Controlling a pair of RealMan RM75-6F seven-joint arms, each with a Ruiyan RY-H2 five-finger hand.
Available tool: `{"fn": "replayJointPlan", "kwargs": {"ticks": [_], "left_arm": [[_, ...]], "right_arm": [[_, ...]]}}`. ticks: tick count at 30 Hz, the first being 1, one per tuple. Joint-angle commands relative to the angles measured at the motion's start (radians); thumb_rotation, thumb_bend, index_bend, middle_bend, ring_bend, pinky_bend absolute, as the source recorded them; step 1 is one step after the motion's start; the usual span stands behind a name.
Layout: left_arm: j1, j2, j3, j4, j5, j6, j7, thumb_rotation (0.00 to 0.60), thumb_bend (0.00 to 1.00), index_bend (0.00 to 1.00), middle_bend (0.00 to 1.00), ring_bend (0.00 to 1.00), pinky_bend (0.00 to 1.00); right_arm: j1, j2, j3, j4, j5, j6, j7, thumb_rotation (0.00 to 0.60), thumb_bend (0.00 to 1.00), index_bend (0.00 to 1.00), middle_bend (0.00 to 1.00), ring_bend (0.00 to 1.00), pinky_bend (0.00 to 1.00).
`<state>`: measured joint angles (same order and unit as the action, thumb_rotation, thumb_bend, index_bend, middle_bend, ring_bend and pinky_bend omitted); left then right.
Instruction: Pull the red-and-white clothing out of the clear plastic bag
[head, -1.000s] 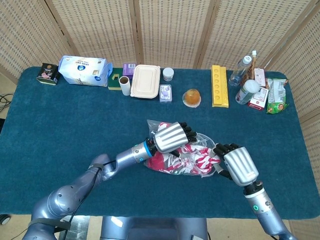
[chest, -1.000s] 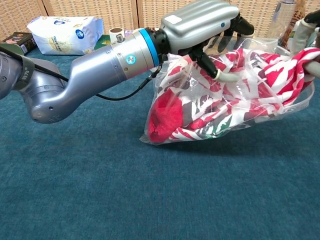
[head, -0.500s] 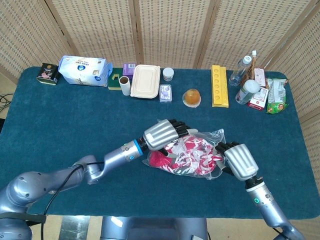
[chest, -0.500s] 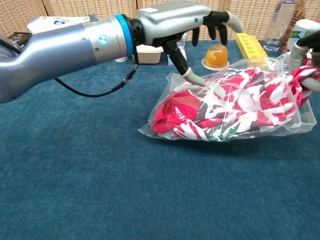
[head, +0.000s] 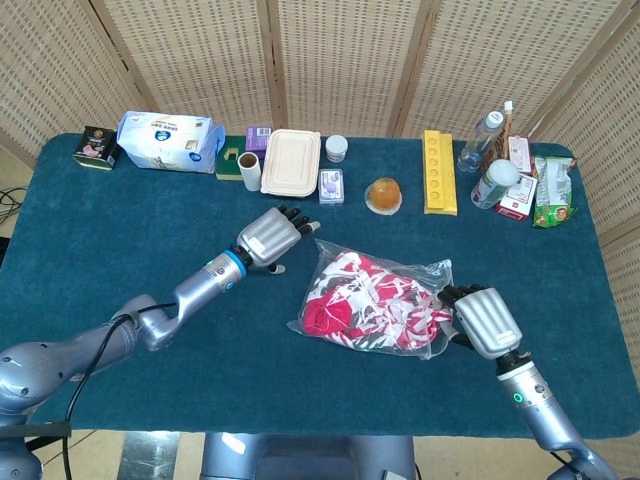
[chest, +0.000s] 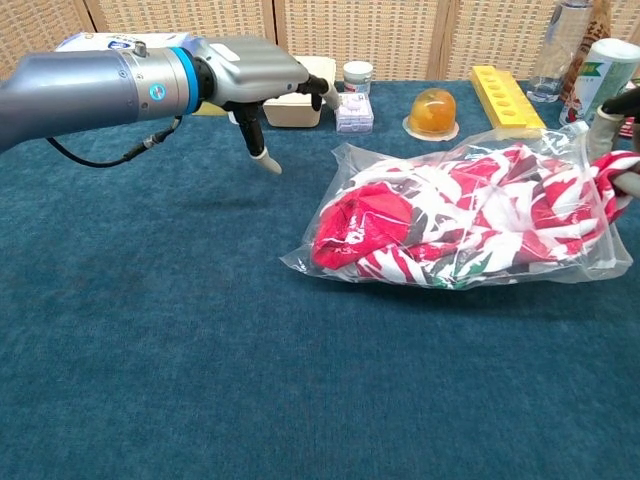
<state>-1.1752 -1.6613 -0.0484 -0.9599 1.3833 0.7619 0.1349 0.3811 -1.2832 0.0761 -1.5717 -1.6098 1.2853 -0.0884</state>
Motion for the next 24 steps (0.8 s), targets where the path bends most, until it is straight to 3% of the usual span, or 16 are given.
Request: {"fn": "replayJointPlan", "kwargs": {"ticks": [1,8,24], "left_arm": [[-0.009,-0.056,-0.023,0.062,-0.019,-0.026,0.008,0.586,0.11,0.16,0.22,0.17,0.29],[-0.042,-0.153,-0.053,0.161,-0.02,-0.075,-0.034,0.561,0.19,0.18,0.21,0.17,0.29],[-0.089,-0.283,-0.074,0.308,0.028,-0.094,-0.118,0.557,0.35,0.38,0.21,0.17,0.29]], "right_arm": [[0.001,0.0,0.0,0.002,0.002,0.0,0.004,0.6,0.51,0.63,0.51,0.6,0.58],[0.003,0.003,-0.005,0.007,0.006,-0.003,0.008,0.6,0.51,0.64,0.51,0.6,0.58],[0.003,0.011,-0.015,0.011,0.01,-0.001,0.022,0.6,0.51,0.64,0.51,0.6,0.58]]}}
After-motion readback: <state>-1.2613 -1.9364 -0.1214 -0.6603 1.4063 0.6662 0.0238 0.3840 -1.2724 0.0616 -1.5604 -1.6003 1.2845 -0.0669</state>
